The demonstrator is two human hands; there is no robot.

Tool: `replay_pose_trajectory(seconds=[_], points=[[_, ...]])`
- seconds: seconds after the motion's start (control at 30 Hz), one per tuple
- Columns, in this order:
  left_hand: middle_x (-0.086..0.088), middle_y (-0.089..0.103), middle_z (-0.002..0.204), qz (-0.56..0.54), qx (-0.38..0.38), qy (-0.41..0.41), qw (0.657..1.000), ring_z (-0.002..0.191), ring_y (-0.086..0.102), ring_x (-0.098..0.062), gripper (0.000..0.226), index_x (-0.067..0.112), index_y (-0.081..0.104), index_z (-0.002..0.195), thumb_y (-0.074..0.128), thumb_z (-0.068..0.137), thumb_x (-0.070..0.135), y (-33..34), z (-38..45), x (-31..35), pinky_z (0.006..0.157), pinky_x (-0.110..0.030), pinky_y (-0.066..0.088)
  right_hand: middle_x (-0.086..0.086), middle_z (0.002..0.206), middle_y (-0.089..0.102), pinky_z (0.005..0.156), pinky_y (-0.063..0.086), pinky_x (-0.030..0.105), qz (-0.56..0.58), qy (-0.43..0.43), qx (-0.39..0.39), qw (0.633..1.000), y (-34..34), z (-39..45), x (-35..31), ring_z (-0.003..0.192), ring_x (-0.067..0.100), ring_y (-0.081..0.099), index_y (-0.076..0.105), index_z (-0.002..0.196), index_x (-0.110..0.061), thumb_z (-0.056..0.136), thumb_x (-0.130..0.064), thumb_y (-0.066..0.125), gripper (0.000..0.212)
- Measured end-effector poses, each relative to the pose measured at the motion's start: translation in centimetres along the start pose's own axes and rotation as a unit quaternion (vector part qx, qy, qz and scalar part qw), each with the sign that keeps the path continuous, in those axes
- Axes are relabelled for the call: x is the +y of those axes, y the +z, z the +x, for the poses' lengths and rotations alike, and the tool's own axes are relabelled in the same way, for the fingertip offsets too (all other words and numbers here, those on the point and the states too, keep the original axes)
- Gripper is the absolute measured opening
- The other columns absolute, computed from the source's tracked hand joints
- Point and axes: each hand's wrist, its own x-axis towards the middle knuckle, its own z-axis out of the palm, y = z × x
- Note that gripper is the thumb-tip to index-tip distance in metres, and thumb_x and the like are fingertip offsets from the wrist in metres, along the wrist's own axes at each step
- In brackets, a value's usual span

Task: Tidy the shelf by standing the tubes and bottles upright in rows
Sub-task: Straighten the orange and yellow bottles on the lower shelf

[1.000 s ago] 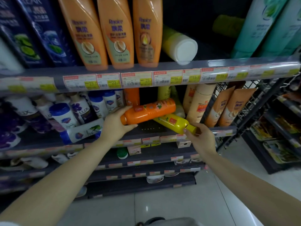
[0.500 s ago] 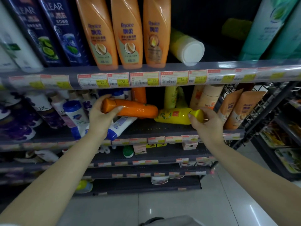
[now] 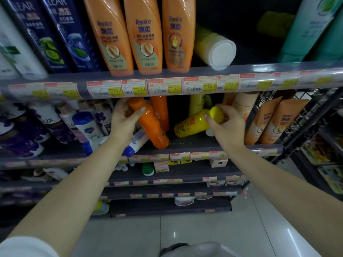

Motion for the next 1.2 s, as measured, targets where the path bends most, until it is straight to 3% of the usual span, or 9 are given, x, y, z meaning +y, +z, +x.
replay_pose_trajectory(seconds=[0.2, 0.3, 0.43, 0.63, 0.8, 0.87, 0.97, 1.1, 1.2], points=[[0.007, 0.051, 0.128, 0.024, -0.093, -0.053, 0.994, 0.121, 0.048, -0.011, 0.042, 0.034, 0.045, 0.127, 0.061, 0.09, 0.021, 2.4, 0.7, -0.3, 0.102, -0.037, 0.042, -0.006, 0.104, 0.06, 0.078, 0.044, 0.012, 0.031, 0.023, -0.002, 0.999, -0.1, 0.5, 0.3, 0.096, 0.008, 0.056, 0.058, 0.119, -0.013, 0.078, -0.027, 0.075, 0.046], [0.003, 0.05, 0.135, 0.068, -0.12, -0.067, 0.988, 0.126, 0.046, -0.014, 0.06, 0.031, 0.046, 0.132, 0.065, 0.078, 0.047, 2.8, 1.5, -0.2, 0.106, -0.04, 0.039, -0.003, 0.112, 0.059, 0.087, 0.047, 0.016, 0.061, 0.024, -0.04, 0.997, 0.0, 0.8, 0.7, 0.104, 0.009, 0.055, 0.054, 0.123, -0.012, 0.08, -0.023, 0.073, 0.049], [0.0, 0.049, 0.14, 0.056, -0.114, -0.089, 0.988, 0.127, 0.048, -0.015, 0.073, 0.026, 0.041, 0.14, 0.064, 0.077, 0.056, 2.4, 1.9, -0.9, 0.106, -0.04, 0.04, 0.002, 0.119, 0.056, 0.092, 0.048, 0.025, 0.129, 0.042, -0.089, 0.987, 0.3, 1.2, 1.3, 0.112, 0.014, 0.055, 0.046, 0.128, -0.012, 0.078, -0.022, 0.069, 0.055], [0.007, 0.046, 0.135, 0.012, -0.099, -0.13, 0.987, 0.119, 0.048, -0.01, 0.063, 0.028, 0.028, 0.145, 0.051, 0.088, 0.042, 2.4, 0.7, -1.9, 0.101, -0.034, 0.042, 0.0, 0.108, 0.06, 0.093, 0.05, 0.036, 0.199, 0.097, -0.112, 0.969, 0.8, 1.5, 1.6, 0.104, 0.015, 0.058, 0.05, 0.117, -0.016, 0.081, -0.012, 0.072, 0.043], [0.001, 0.047, 0.132, 0.042, -0.114, -0.089, 0.989, 0.105, 0.051, 0.002, 0.068, 0.021, 0.022, 0.146, 0.058, 0.09, 0.014, 3.1, -0.7, -2.1, 0.072, -0.009, 0.049, 0.003, 0.122, 0.06, 0.097, 0.048, 0.033, 0.256, 0.131, -0.138, 0.948, 1.3, 0.6, 1.5, 0.116, 0.016, 0.056, 0.053, 0.119, -0.029, 0.084, -0.016, 0.069, 0.041], [-0.004, 0.049, 0.133, 0.06, -0.11, -0.078, 0.989, 0.11, 0.054, -0.005, 0.077, 0.02, 0.025, 0.145, 0.068, 0.082, 0.01, 3.0, -0.5, -2.3, 0.082, -0.017, 0.051, 0.003, 0.119, 0.061, 0.092, 0.05, 0.028, 0.264, 0.139, -0.131, 0.945, 1.7, 0.4, 1.4, 0.11, 0.014, 0.058, 0.05, 0.122, -0.022, 0.085, -0.015, 0.068, 0.042], [-0.004, 0.05, 0.135, 0.061, -0.095, -0.092, 0.989, 0.121, 0.052, -0.018, 0.092, 0.028, 0.028, 0.141, 0.082, 0.067, 0.032, 2.8, -0.7, -2.5, 0.1, -0.045, 0.045, -0.006, 0.097, 0.062, 0.07, 0.047, 0.017, 0.251, 0.141, -0.121, 0.95, 2.3, 0.1, 1.4, 0.085, 0.004, 0.059, 0.052, 0.118, -0.016, 0.084, -0.016, 0.069, 0.037], [-0.004, 0.051, 0.135, 0.046, -0.069, -0.111, 0.99, 0.123, 0.052, -0.021, 0.1, 0.031, 0.032, 0.139, 0.087, 0.057, 0.046, 2.6, -0.8, -3.7, 0.099, -0.055, 0.043, -0.001, 0.112, 0.064, 0.094, 0.048, 0.025, 0.213, 0.114, -0.114, 0.964, 3.2, -0.6, 1.6, 0.107, 0.009, 0.06, 0.052, 0.123, -0.01, 0.08, -0.009, 0.073, 0.048], [0.0, 0.048, 0.138, 0.1, -0.069, -0.097, 0.988, 0.123, 0.049, -0.015, 0.093, 0.028, 0.028, 0.143, 0.083, 0.068, 0.031, 3.1, -1.7, -3.6, 0.1, -0.04, 0.043, 0.005, 0.124, 0.058, 0.102, 0.044, 0.03, 0.193, 0.103, -0.116, 0.969, 4.3, -0.9, 1.6, 0.116, 0.014, 0.055, 0.042, 0.135, -0.01, 0.078, -0.013, 0.075, 0.066]])
